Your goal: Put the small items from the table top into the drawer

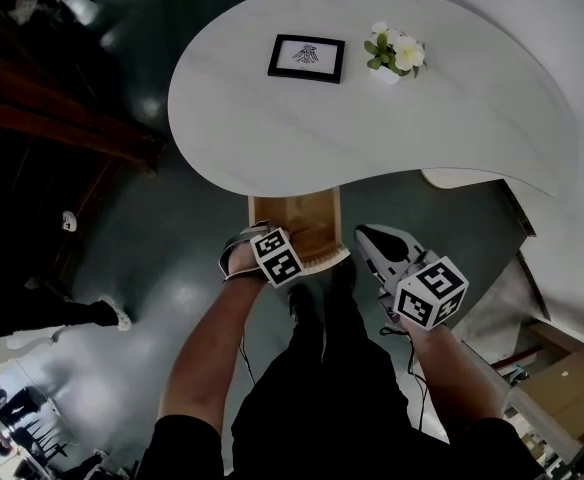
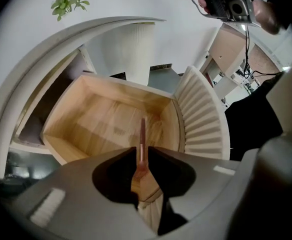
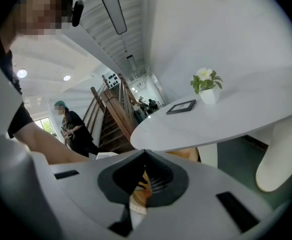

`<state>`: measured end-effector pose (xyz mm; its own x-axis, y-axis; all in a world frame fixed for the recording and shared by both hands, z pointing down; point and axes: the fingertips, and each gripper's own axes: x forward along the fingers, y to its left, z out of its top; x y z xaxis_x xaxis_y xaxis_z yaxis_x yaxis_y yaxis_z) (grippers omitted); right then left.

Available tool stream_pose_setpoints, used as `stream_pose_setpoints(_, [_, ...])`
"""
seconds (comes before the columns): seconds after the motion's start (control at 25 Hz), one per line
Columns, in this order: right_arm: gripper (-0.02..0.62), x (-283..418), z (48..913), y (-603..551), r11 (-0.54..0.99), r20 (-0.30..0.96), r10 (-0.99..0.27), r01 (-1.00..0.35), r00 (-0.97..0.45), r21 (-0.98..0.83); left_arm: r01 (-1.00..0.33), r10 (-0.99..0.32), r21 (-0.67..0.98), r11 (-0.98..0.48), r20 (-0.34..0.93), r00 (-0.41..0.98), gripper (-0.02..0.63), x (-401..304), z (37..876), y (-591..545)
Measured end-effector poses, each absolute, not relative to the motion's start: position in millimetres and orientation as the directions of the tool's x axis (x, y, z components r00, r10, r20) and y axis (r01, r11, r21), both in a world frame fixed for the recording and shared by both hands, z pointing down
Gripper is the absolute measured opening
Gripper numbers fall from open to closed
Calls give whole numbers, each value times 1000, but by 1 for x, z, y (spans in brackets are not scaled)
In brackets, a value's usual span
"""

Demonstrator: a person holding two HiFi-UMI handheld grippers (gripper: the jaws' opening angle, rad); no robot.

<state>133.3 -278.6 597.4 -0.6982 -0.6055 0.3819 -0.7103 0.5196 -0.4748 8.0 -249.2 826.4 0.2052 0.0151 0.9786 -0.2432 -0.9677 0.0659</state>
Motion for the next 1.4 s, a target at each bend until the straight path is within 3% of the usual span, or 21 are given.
stream_pose_setpoints(0.12, [11,130,598,-277,519,384,-604,-710,-698,-476,-237,10,61,-970,978,210,96,8,825,-249])
stream_pose_setpoints(0.48, [11,107,574,-279,563,380,-586,-697,-715,-445,-405,-111,29,-914,942,317,97,-7,779,-266])
stream_pose_setpoints(0.92, [11,34,489,-254,642,323,-583,-667,-745,-378,-642,-384,22,-766,786,485,95,-69,651,-267])
stream_pose_setpoints(1.4, [11,26,410,-219,652,234,-655,-694,-718,-306,-744,-570,98,-661,580,582,74,-107,544,-235])
